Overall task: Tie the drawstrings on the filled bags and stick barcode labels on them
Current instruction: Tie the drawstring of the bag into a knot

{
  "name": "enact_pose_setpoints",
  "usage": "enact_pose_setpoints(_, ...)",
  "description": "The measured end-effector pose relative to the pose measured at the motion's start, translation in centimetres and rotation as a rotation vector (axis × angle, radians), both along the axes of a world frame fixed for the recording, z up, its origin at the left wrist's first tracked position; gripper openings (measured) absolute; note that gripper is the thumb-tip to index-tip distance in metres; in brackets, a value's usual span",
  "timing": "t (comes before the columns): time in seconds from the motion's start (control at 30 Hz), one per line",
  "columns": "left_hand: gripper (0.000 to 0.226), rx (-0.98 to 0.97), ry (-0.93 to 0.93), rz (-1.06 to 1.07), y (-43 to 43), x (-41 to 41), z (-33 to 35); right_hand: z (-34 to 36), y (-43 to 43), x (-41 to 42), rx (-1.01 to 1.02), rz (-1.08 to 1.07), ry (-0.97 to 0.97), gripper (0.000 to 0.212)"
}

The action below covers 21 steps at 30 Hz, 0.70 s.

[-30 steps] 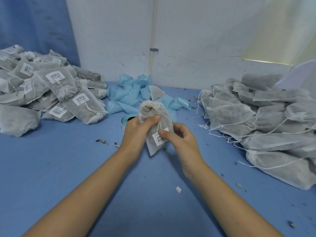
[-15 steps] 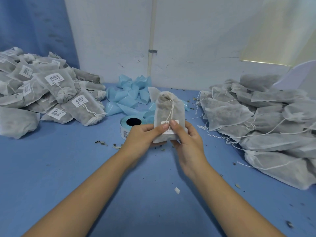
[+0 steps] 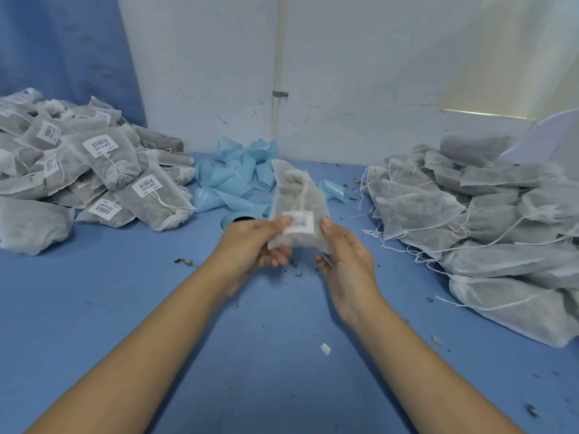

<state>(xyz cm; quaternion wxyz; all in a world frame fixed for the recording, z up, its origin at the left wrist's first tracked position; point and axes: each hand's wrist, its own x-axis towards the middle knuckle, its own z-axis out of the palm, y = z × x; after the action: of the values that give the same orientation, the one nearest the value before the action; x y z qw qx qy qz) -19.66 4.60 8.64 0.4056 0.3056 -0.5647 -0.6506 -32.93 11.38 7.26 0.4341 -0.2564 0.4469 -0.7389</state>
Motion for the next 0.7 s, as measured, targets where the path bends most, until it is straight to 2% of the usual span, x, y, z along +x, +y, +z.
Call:
enact_pose_setpoints(0.03,0.013,0.044,0.149,0.044,-0.4,0.1,0.3,0.0,0.0,-0.1,0.022,-0.005,-0.012,0.014)
enact_pose_setpoints(0.07,0.021,0.084,0.32,0.062,-0.9,0.3,0.8,-0.1,0.0,-0.2,0.041,-0.008,-0.019,0.015)
enact_pose_setpoints(0.13,0.074,0.153,0.579,0.073,-1.8,1.2,1.4,-0.4,0.0,-0.5,0.071,-0.005,-0.017,0.009)
enact_pose_setpoints(0.17,0.09,0.165,0.626,0.073,-2.2,1.7,1.5,-0.6,0.0,-0.6,0.083,-0.005,-0.017,0.004)
enact_pose_setpoints(0.23,0.096,0.153,0.599,0.055,-2.2,1.9,1.5,-0.9,-0.1,-0.8,0.088,-0.015,-0.028,0.004)
enact_pose_setpoints(0.33,0.074,0.161,0.512,0.022,-1.8,1.4,1.0,-1.1,-0.4,-1.1,0.072,-0.073,-0.041,0.013)
enact_pose_setpoints(0.5,0.029,0.047,0.293,-0.071,-0.7,0.1,1.0,-1.1,-0.8,-3.3,0.052,-0.26,-0.049,0.045)
enact_pose_setpoints(0.6,0.022,-0.047,0.113,-0.08,-0.1,-0.5,0.5,-1.0,-0.8,-5.3,0.057,-0.339,-0.038,0.055)
enact_pose_setpoints(0.7,0.02,-0.08,0.036,-0.073,0.2,-1.1,0.1,-0.9,-0.5,-7.5,0.051,-0.385,-0.024,0.057)
